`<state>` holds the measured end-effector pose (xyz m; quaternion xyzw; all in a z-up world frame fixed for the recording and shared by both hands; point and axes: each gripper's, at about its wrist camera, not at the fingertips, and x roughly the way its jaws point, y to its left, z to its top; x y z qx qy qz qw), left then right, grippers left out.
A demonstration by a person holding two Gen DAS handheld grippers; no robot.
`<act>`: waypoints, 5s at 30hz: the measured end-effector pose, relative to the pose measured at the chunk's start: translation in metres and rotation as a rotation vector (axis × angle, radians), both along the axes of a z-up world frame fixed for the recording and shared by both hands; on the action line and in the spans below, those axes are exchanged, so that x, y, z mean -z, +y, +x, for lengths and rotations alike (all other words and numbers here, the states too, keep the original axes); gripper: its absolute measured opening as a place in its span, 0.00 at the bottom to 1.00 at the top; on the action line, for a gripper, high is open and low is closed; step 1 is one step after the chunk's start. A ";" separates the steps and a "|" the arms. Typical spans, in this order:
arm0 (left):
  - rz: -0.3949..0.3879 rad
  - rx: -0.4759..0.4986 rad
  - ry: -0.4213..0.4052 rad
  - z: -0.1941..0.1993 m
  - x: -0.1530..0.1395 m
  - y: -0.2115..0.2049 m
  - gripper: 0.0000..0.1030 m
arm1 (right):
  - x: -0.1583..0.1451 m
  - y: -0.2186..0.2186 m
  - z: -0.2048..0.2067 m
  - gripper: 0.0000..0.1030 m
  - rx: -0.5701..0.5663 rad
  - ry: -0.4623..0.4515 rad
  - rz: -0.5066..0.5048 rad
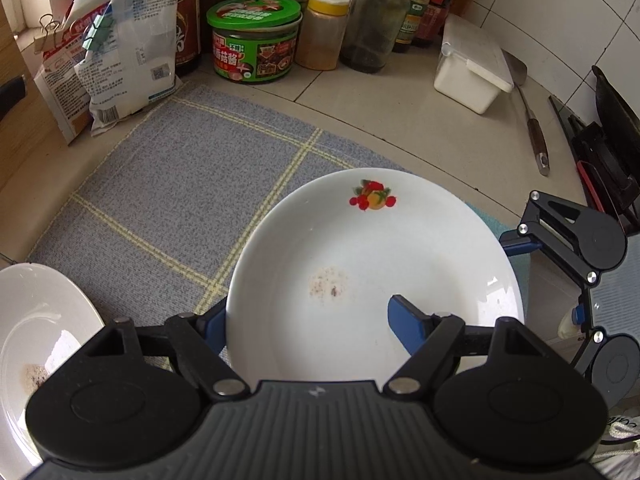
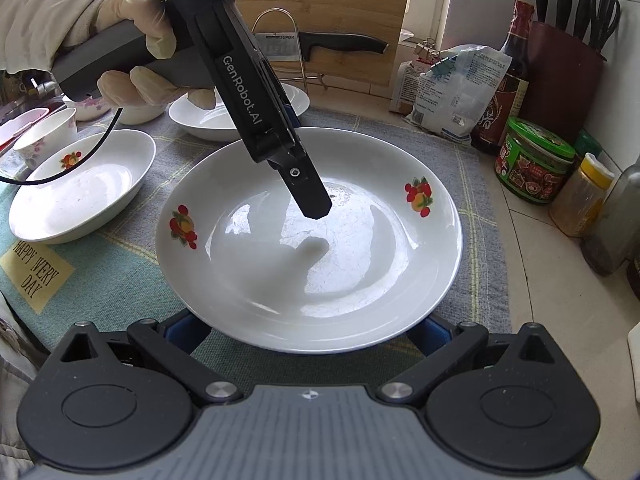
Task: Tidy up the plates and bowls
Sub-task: 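Carry the held plate with the left tool toward the green-lidded jar, then lower the plate onto the towel and open the left tool, then withdraw the left tool from the placed plate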
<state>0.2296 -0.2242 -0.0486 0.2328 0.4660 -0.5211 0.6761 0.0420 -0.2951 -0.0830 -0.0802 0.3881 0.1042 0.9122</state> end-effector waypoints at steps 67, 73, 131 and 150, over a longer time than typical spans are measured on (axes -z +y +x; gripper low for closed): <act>-0.014 -0.047 -0.076 0.062 0.030 -0.069 0.78 | 0.023 -0.057 0.077 1.00 0.084 0.065 -0.002; -0.007 -0.057 -0.119 0.061 0.024 -0.063 0.80 | 0.021 -0.054 0.074 1.00 0.106 0.071 -0.017; -0.162 -0.723 -0.443 -0.229 -0.018 0.172 0.91 | -0.026 0.020 -0.079 1.00 0.182 -0.099 0.126; -0.037 -0.871 -0.338 -0.191 0.035 0.258 0.91 | -0.017 0.078 -0.027 1.00 0.054 -0.025 0.128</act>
